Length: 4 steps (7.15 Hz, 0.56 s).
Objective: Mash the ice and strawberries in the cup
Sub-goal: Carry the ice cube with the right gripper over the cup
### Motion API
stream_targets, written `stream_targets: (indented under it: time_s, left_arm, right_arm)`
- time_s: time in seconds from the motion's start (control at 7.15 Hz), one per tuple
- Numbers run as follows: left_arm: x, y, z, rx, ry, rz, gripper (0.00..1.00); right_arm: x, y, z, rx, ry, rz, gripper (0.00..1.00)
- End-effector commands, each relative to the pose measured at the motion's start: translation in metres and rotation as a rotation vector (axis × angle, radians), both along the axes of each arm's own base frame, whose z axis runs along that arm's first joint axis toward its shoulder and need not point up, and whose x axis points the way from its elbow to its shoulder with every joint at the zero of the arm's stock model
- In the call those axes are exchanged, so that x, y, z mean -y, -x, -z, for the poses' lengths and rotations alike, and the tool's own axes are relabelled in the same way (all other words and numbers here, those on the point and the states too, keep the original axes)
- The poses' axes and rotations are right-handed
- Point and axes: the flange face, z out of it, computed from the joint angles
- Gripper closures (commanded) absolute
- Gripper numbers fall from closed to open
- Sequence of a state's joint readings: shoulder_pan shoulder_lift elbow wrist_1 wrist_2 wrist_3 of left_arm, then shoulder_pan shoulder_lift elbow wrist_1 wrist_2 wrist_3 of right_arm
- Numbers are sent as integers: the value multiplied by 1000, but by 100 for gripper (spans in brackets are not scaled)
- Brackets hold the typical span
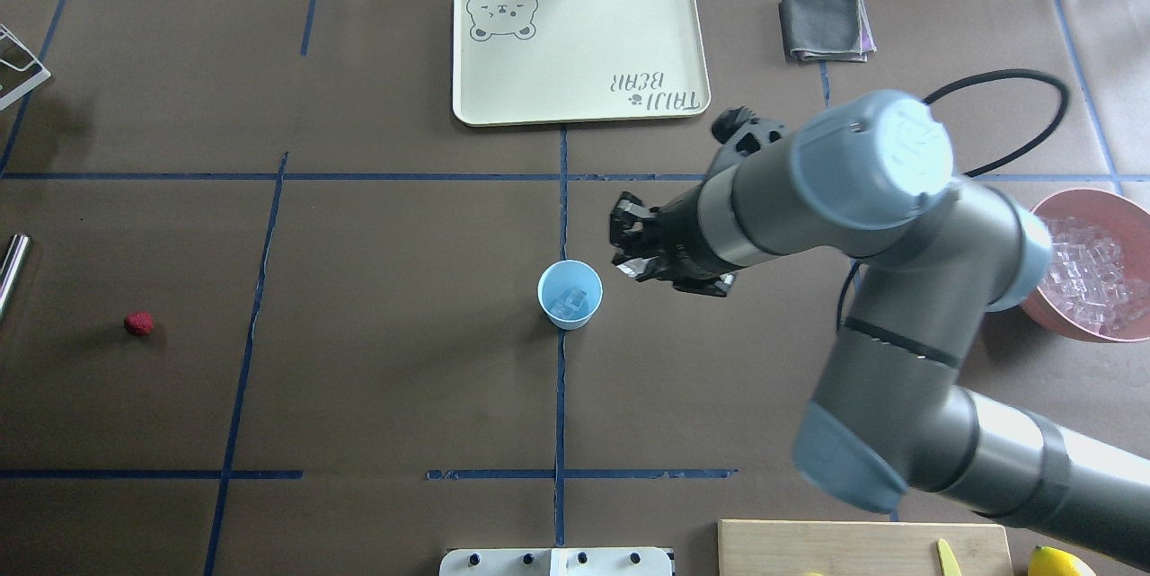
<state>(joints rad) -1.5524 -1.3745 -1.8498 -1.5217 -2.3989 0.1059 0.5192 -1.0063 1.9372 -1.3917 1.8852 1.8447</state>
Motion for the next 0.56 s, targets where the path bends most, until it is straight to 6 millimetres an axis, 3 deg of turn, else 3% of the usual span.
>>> stream_targets:
  time_s: [0.0,0.28,0.42]
  left_arm:
    - [-1,0,0,0,1,0,0]
    - [-2,0,-3,0,6,0,0]
    - [-2,0,-3,0,5,-1,0]
  right_arm:
    - [3,70,33,-30,24,-52,100]
    - [-2,74,10,-63,36,-42,100]
    - [-3,74,10,-63,37,-41,100]
